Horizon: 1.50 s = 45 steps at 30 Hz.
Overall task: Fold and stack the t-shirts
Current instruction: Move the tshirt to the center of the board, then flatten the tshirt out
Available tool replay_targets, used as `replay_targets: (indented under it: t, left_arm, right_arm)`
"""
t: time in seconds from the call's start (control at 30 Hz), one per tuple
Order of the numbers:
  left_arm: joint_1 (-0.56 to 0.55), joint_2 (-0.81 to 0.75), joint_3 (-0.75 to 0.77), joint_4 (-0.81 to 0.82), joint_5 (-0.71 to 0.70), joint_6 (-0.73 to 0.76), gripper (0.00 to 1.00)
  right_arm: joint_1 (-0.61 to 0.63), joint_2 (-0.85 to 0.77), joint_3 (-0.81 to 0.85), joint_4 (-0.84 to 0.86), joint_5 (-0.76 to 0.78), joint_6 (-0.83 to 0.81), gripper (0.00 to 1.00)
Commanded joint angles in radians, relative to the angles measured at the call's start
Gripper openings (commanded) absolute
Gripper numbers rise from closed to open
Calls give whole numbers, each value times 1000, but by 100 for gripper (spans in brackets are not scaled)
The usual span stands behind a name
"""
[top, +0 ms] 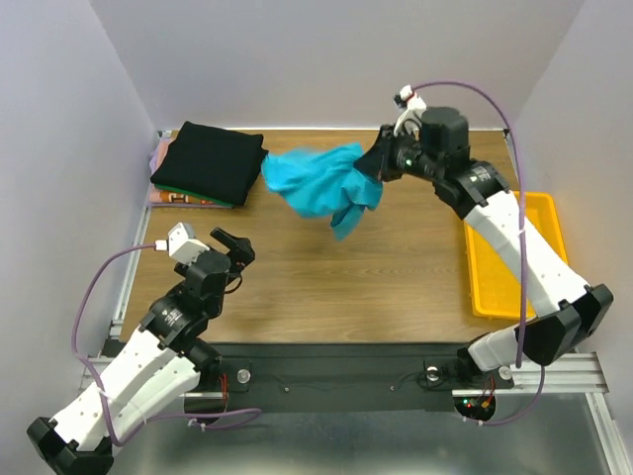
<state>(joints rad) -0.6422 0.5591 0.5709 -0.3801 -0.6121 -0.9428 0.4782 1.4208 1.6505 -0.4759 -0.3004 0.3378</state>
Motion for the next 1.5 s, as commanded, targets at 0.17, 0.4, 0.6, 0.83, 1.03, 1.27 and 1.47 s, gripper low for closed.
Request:
replay_targets:
  t: [0.17, 0.4, 0.6, 0.83, 1.03, 1.27, 1.47]
  left_arm:
    - [-4, -47, 26, -120, -58, -151, 99]
    - [-4, 37, -11, -75, -35, -149, 99]
    - [-4, 172, -80, 24, 105, -113, 99]
    - [-5, 379, -103, 201, 285, -25, 98]
    - [-5, 609, -49, 282, 325, 24, 98]
    - [-5, 820, 15, 340, 345, 36, 97]
    - [-5, 924, 33, 376, 368, 45, 67]
  right_arm:
    - [-15, -71, -407, -46, 711, 93, 100]
    - [-15, -178, -612, -44, 606, 139, 100]
    - [40, -252, -765, -10, 463, 197, 100]
    - [206, -260, -870, 3, 455, 279, 100]
    - [215, -333, -969, 2, 458, 354, 100]
    - [217, -341, -1009, 14, 460, 374, 96]
    - [215, -277, -1015, 123, 501, 424, 81]
